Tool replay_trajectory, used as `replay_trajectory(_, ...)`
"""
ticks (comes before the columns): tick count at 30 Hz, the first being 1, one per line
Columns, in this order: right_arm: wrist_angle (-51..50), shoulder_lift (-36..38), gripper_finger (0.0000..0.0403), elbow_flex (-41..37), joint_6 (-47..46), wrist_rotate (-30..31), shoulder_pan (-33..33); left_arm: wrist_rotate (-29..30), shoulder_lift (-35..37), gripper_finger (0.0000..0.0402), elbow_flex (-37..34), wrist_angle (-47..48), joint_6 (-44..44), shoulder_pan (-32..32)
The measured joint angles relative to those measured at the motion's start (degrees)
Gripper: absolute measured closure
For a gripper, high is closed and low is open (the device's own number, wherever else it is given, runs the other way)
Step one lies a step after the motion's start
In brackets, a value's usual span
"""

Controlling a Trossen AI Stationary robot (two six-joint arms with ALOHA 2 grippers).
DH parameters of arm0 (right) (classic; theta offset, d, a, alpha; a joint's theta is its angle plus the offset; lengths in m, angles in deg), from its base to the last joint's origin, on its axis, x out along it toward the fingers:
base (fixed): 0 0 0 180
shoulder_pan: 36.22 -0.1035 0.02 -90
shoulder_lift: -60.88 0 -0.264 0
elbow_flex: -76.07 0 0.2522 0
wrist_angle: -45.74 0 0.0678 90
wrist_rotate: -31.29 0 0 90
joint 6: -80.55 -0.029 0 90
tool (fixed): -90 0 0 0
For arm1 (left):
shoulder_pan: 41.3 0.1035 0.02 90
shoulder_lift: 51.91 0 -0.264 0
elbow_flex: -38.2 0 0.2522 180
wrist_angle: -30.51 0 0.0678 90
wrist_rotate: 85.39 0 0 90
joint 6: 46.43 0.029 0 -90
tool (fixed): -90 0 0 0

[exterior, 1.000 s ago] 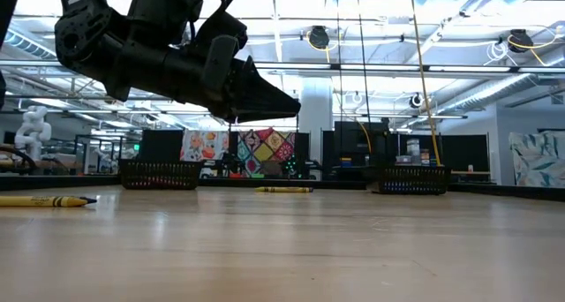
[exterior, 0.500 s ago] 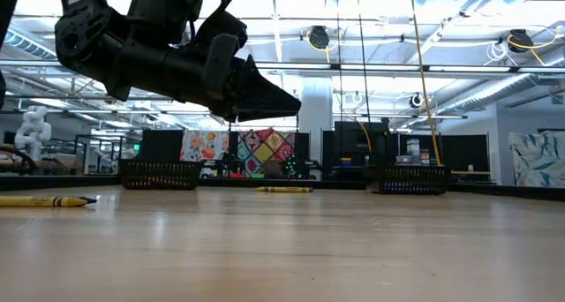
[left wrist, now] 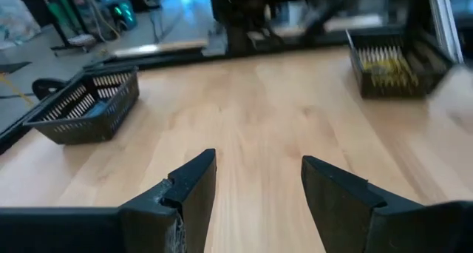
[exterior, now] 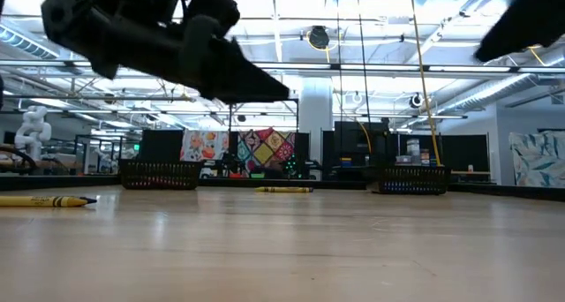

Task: Sort crayons
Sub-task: Put the yellow crayon into the bottom black bin

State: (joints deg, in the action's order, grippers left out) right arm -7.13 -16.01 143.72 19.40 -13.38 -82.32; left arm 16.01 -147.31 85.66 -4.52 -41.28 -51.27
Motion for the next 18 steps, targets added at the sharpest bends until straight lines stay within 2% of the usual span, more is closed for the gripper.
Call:
replay_trajectory(3,1.6,-2.1,0.0312,-0.6,6.2,-0.4,4.3,0.0,5.7,0.0197,0.0,8.5,1.5,-1.0)
replay_trajectory(6,9.7,-4.8,0.0312,-3.6,13.1,0.8,8.1,2.0,11.9,0.0197,0.0,18.8,1.5,-2.1)
replay_trajectory(12,44.6,-12.6,0.0312,-11.2,29.7,0.9,16.4,13.3,24.3,0.0197,0.0,38.0,-1.0,-4.5)
replay_trajectory(16,66.3,-19.3,0.0312,-13.0,39.4,-2.9,22.1,21.0,29.6,0.0197,0.0,44.8,-10.5,-4.3)
replay_trajectory(18,75.8,-22.7,0.0312,-13.0,41.9,-3.6,24.9,22.1,30.7,0.0197,0.0,46.3,-15.9,-3.3)
